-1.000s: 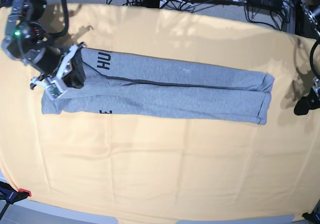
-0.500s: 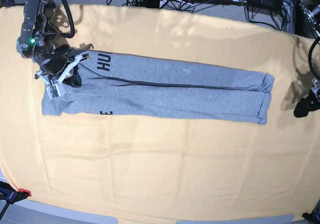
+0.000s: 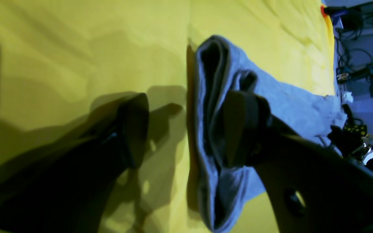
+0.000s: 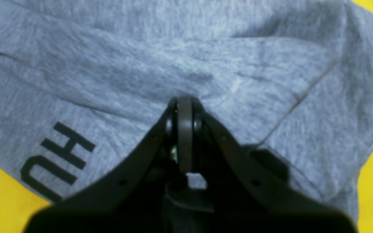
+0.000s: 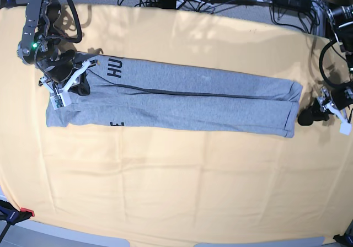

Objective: Layout the t-shirt on the table in an organized manner, then fold the t-shirt properly
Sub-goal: 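Lay the lifted end back down and hold it with the right gripper, then grasp the opposite end of the grey strip with the left gripper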

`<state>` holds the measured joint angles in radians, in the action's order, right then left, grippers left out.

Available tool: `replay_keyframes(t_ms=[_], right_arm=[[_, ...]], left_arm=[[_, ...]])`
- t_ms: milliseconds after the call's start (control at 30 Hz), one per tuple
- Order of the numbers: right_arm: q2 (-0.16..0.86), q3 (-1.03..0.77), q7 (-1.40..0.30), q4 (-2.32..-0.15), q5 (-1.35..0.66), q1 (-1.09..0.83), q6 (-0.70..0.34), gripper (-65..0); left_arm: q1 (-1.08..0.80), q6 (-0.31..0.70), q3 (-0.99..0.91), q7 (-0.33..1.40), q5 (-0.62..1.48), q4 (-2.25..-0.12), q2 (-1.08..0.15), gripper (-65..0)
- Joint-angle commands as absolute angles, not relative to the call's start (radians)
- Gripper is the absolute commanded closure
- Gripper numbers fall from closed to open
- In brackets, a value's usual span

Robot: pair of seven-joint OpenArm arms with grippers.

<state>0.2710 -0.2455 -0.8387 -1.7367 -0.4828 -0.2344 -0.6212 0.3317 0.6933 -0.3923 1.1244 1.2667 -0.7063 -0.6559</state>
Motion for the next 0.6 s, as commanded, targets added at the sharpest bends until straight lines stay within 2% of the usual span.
replay_keyframes(t_ms=[0, 167, 300, 400, 567], right_arm=[[0.280, -0.248, -0.865, -1.743, -0.486, -0.233, -0.627, 0.0], [0.280, -0.249, -0.865, -1.744, -0.527, -0.233, -0.628, 0.0], [0.280, -0.249, -0.866, -1.744, -0.524, -0.233, -0.628, 0.0], [0.280, -0.249, -0.865, -1.744, -0.524, -0.232, -0.628, 0.0], [0.280, -0.249, -0.865, -1.744, -0.524, -0.233, -0.628, 0.0]], left_arm=[[0.347, 0.698, -0.393, 1.143, 1.265, -0.720, -0.661, -37.8], [0.347, 0.698, -0.393, 1.181, 1.272, -0.720, -0.604, -37.8], [0.348, 0.698, -0.393, 1.287, 1.359, -0.720, -0.572, -37.8], [0.350, 0.698, -0.393, 1.357, 1.438, -0.720, -0.566, -37.8], [0.350, 0.698, -0.393, 1.375, 1.479, -0.720, -0.566, -37.7]])
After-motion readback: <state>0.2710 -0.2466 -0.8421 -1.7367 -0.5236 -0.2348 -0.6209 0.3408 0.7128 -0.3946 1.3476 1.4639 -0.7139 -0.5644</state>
